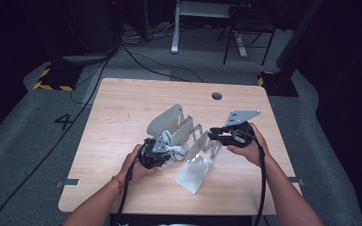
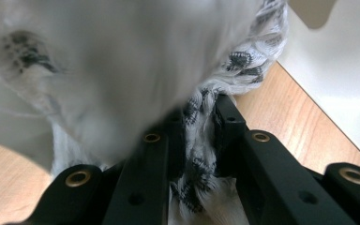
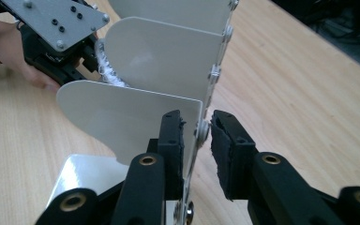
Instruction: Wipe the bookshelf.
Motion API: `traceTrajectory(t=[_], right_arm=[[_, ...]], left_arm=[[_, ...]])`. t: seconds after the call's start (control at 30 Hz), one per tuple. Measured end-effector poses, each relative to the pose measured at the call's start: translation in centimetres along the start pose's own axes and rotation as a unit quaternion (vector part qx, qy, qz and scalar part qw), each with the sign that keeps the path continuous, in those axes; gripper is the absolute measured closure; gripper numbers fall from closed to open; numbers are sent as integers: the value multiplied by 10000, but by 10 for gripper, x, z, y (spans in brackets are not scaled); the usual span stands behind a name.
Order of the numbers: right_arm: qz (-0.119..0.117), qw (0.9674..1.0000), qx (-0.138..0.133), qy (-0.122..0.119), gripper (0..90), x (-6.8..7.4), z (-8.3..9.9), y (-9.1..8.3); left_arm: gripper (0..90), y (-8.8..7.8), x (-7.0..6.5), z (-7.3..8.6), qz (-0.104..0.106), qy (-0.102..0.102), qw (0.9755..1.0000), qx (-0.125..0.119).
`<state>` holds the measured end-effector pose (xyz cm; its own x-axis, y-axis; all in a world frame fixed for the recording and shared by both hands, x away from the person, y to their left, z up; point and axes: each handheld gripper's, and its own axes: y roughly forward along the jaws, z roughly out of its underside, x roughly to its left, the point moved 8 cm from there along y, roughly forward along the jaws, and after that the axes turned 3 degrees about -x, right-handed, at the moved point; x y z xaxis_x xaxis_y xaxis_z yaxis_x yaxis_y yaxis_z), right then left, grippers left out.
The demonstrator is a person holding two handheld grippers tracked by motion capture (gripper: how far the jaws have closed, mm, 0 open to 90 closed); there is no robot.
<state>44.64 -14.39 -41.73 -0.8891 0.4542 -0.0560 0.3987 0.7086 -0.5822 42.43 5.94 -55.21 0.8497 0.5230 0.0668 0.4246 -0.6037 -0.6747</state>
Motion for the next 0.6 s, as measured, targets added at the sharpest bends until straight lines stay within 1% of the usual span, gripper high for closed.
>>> traceTrajectory(t=[0.07, 0.1, 0.13, 0.17, 0.23, 0.27, 0.3, 0.37, 0.4, 0.47, 0.53, 0.6], right_arm=[[-71, 9999, 81, 2, 761, -1, -2, 4], [-85, 9999, 118, -12, 772, -1, -2, 4], [-100, 9998, 149, -19, 792, -1, -3, 5], [-137, 9997, 194, -45, 835, -2, -4, 7], [-132, 9996, 220, -96, 840, -3, -4, 8], [-147, 9995, 254, -80, 842, -4, -5, 8], [-147, 9995, 254, -80, 842, -4, -5, 8], [-185, 9993, 288, -180, 843, -3, -5, 8], [-261, 9991, 283, -165, 844, -3, -5, 8], [-267, 9991, 279, -198, 845, -3, -5, 8], [-320, 9989, 260, -234, 845, -2, -4, 7], [-390, 9987, 224, -237, 847, 0, -3, 5]], left_arm=[[783, 0, -1, 1, 57, -39, 10000, -4], [783, 0, -2, 1, 118, -107, 9999, -36], [784, 0, -2, 1, 165, -144, 9997, -60], [785, -1, -2, 2, 189, -170, 9997, -70], [786, -1, -5, 2, 275, -203, 9994, -112], [786, 0, -8, 2, 350, -261, 9989, -154], [786, -1, -11, 2, 396, -277, 9987, -152], [787, -1, -17, 1, 460, -200, 9987, -127], [787, -1, -21, 1, 490, -155, 9986, -104], [787, -3, -28, 1, 581, -129, 9982, -65], [787, -6, -32, 2, 586, -57, 9983, -5], [786, -12, -34, 6, 555, -52, 9984, 38]])
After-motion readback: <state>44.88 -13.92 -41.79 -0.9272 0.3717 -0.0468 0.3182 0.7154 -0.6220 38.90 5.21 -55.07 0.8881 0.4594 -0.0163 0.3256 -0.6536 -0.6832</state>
